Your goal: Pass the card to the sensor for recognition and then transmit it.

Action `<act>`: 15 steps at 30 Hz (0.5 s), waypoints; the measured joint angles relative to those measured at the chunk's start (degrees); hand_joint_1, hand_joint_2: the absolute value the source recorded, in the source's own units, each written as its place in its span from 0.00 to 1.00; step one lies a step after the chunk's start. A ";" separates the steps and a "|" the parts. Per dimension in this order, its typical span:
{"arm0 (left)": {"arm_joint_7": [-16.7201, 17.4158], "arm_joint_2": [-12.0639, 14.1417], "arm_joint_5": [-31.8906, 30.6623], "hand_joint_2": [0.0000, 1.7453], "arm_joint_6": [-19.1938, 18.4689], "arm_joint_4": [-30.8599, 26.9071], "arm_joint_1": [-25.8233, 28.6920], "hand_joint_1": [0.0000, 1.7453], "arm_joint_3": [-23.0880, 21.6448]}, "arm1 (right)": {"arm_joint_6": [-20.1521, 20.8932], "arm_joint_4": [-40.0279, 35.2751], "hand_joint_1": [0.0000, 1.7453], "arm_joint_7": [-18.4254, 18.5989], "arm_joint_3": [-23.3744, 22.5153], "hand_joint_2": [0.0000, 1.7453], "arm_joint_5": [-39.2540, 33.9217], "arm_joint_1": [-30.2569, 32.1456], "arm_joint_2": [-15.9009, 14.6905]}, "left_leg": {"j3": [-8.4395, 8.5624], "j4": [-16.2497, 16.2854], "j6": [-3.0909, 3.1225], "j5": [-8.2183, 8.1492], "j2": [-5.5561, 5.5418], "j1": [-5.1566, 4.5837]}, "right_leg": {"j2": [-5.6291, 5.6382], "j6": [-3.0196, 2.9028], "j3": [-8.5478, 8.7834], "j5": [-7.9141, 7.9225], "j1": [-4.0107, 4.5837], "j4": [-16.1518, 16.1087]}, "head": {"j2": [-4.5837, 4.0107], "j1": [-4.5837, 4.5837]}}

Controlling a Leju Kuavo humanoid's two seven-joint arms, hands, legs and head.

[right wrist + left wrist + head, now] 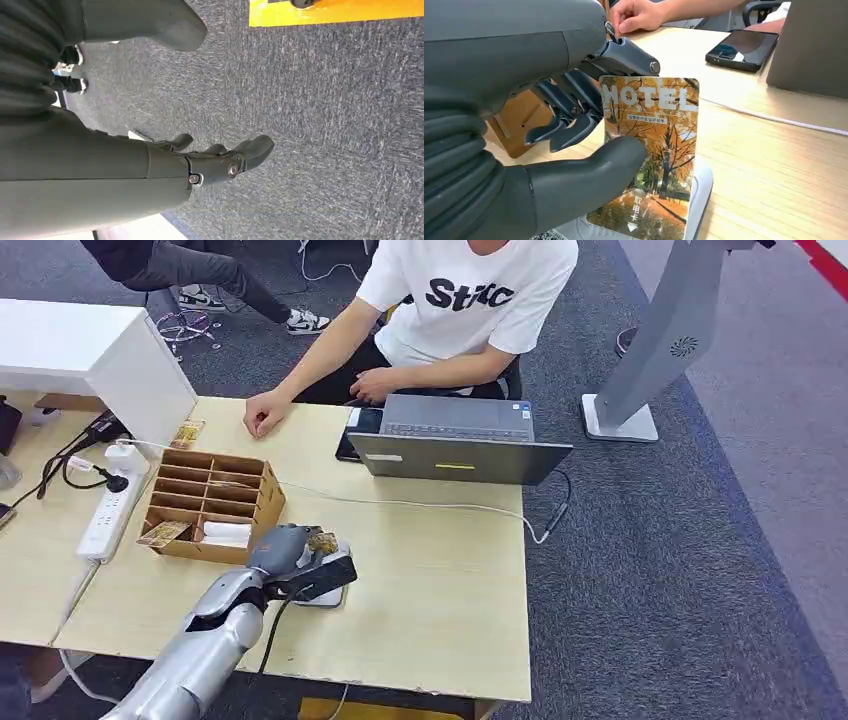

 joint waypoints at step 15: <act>0.02 0.00 -0.09 1.00 0.09 0.72 0.01 1.00 0.00 | 0.00 0.09 0.00 0.00 0.00 1.00 0.07 0.00 0.02 | 0.01 0.00 0.00 0.00 0.00 0.00 | 0.00 0.00 0.00 0.00 0.00 0.00 | 0.00 -0.02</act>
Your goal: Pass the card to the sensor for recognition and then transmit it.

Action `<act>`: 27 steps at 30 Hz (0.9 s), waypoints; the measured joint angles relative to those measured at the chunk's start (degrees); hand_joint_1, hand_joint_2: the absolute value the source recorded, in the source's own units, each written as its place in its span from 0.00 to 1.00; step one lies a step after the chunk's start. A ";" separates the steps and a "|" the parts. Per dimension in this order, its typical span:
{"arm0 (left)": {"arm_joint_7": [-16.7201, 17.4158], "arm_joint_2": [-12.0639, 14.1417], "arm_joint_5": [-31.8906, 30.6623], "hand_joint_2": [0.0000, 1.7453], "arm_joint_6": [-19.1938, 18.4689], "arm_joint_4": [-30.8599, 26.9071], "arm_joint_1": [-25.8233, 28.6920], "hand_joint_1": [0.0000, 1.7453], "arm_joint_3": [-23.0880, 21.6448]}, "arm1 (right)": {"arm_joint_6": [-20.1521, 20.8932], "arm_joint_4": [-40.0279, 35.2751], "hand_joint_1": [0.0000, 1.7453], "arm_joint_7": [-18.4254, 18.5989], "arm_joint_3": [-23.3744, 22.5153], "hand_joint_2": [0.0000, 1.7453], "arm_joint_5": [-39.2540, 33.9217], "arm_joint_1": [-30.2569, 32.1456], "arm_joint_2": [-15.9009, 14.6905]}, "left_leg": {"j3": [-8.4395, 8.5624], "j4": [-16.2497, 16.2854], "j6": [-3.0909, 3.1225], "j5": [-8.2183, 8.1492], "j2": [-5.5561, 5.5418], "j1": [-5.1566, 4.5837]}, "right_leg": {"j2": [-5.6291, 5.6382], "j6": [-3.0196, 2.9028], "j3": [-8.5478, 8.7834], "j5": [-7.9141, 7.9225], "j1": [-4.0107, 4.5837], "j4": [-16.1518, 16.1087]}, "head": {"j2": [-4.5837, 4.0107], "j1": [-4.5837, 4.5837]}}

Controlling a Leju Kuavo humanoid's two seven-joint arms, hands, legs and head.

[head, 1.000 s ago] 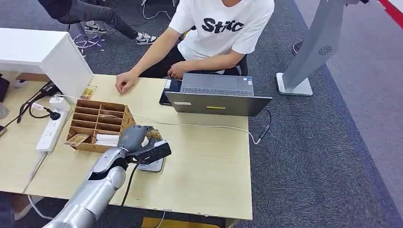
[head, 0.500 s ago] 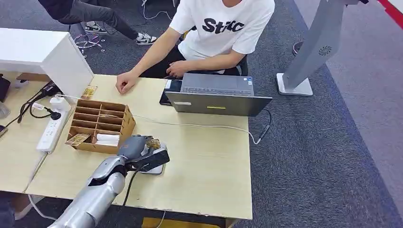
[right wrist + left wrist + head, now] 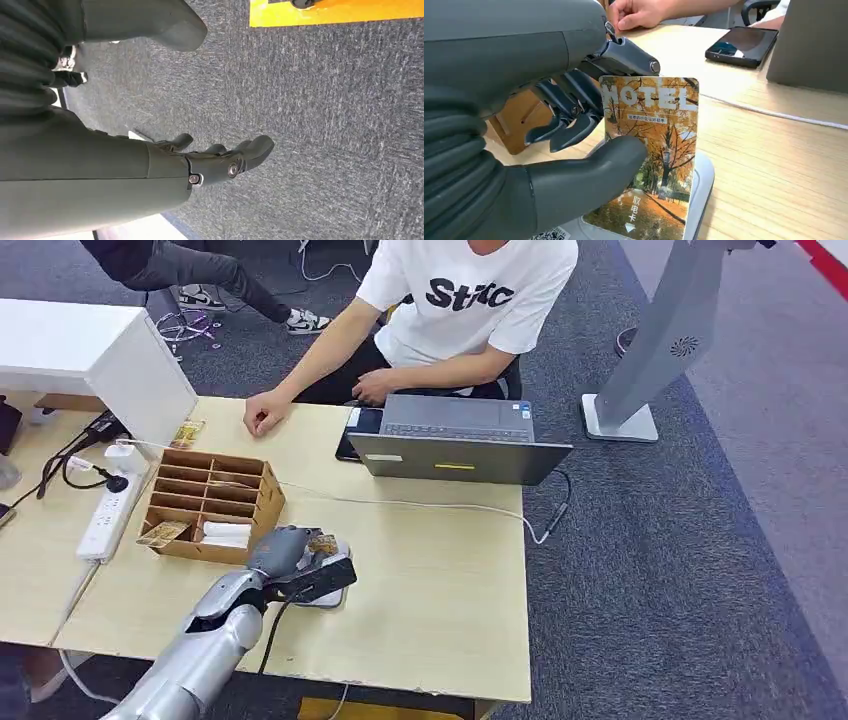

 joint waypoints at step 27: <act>2.21 6.80 4.42 1.00 0.18 -12.65 -15.48 1.00 8.20 | -0.02 0.07 0.00 -0.24 0.00 1.00 0.26 0.06 0.00 | -0.01 0.00 -0.04 0.07 -0.01 0.02 | 0.01 -0.05 -0.04 0.03 0.01 0.09 | 0.00 0.00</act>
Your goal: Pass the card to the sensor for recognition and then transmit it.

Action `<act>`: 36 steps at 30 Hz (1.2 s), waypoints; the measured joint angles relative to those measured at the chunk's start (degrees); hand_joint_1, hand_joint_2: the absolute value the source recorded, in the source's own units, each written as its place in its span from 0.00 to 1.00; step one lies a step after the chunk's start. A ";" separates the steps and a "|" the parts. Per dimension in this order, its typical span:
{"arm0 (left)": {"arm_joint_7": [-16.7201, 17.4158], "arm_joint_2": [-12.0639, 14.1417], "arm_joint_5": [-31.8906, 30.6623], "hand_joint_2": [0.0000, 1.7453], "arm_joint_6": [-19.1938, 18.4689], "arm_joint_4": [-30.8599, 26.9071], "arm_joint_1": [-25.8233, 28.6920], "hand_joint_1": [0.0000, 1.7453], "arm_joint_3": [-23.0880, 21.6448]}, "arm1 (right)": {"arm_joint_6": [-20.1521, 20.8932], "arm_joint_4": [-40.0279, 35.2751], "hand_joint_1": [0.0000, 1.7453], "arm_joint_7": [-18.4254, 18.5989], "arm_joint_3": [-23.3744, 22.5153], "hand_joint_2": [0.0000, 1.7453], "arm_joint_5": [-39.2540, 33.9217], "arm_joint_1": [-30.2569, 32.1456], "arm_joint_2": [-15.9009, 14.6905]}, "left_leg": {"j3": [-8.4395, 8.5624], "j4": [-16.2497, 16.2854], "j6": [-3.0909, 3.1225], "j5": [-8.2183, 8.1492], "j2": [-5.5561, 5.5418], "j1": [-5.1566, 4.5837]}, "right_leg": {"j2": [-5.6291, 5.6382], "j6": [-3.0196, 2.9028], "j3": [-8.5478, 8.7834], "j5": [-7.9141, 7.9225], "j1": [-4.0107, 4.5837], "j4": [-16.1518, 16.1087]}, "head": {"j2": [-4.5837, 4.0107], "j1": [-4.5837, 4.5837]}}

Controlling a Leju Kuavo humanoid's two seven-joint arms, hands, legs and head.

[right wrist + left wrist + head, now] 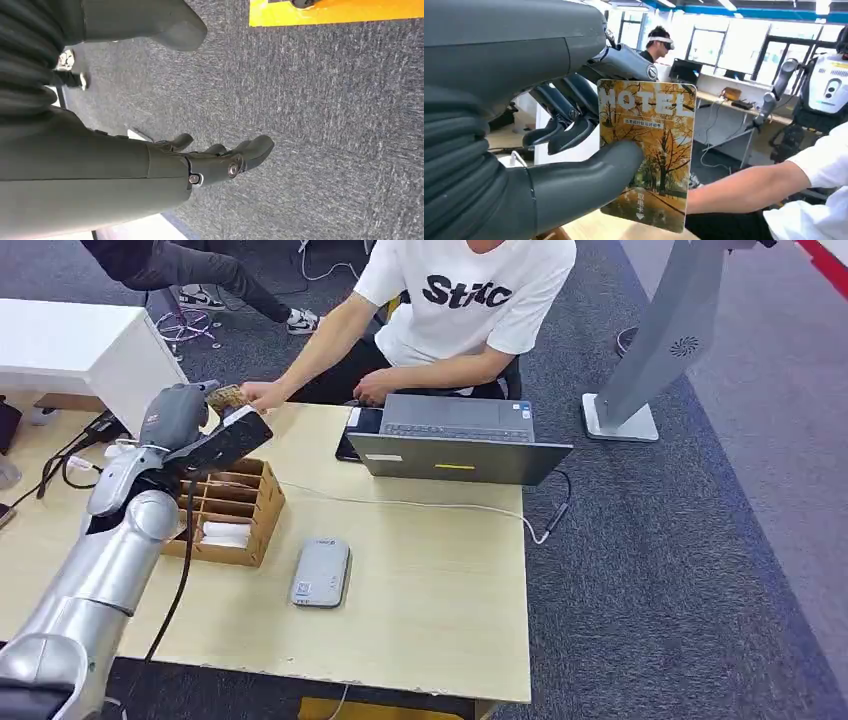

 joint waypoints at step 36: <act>0.00 0.74 0.00 1.00 -0.11 -1.42 -0.12 1.00 0.70 | 0.00 0.00 0.00 0.00 0.00 1.00 0.00 0.01 0.00 | -0.01 0.00 0.00 -0.01 0.03 -0.01 | 0.05 0.00 -0.04 0.00 0.00 0.00 | 0.00 0.00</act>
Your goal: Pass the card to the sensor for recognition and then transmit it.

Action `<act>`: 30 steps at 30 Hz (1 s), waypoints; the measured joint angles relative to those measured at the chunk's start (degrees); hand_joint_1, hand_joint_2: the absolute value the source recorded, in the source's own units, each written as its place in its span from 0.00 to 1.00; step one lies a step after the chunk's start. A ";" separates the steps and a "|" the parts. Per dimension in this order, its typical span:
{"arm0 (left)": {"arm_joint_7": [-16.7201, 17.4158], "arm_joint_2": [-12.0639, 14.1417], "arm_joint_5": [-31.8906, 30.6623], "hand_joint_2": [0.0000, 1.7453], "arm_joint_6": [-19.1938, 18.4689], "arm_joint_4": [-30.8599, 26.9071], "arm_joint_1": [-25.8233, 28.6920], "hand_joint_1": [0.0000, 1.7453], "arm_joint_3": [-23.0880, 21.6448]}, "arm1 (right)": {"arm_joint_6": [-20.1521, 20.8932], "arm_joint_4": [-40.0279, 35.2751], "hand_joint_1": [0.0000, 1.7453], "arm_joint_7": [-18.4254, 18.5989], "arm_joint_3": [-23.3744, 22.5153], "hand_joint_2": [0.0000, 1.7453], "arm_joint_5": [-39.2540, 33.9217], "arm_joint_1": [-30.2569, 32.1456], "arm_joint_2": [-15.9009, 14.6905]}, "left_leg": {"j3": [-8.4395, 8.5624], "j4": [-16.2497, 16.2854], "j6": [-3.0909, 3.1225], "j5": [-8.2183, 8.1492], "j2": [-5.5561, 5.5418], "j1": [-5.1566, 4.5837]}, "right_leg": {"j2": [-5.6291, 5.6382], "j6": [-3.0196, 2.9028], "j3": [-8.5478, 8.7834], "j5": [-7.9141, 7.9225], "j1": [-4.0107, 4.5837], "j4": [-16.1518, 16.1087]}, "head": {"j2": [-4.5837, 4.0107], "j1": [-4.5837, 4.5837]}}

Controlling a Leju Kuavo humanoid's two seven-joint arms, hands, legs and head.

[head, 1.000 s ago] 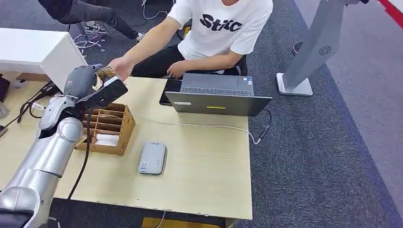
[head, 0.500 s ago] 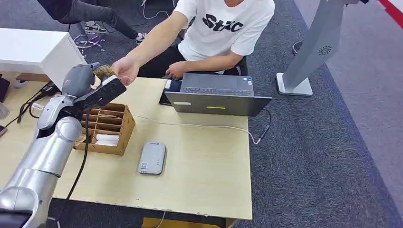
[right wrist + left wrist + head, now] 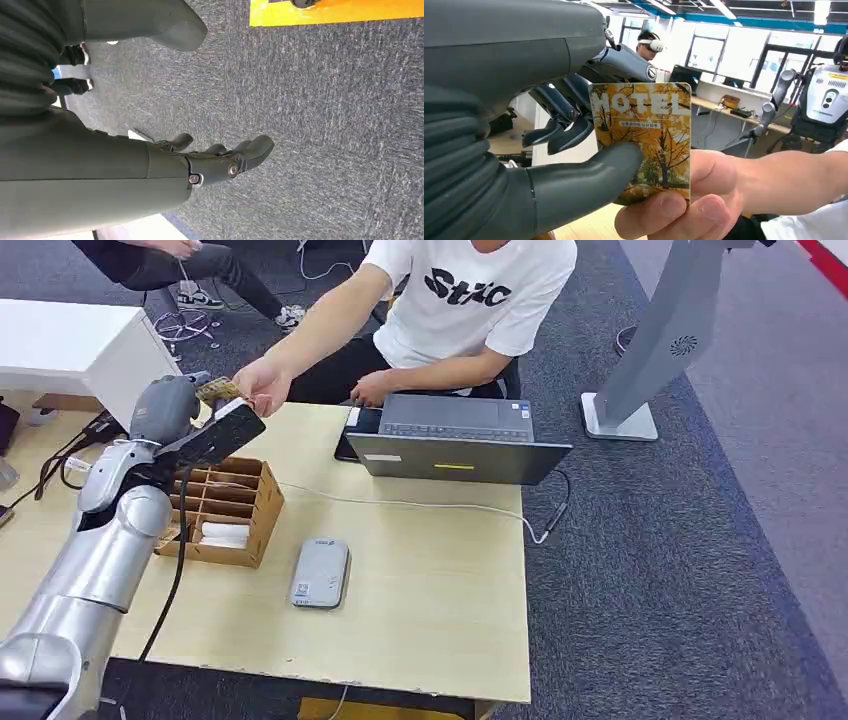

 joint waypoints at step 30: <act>2.86 -0.20 -8.28 1.00 5.35 -7.21 0.31 0.00 0.00 | -0.59 0.00 0.00 -0.20 0.00 1.00 -0.17 -0.01 0.00 | -0.05 0.00 0.00 0.00 0.01 0.00 | -0.02 0.00 -0.04 0.01 0.00 0.00 | 0.00 0.02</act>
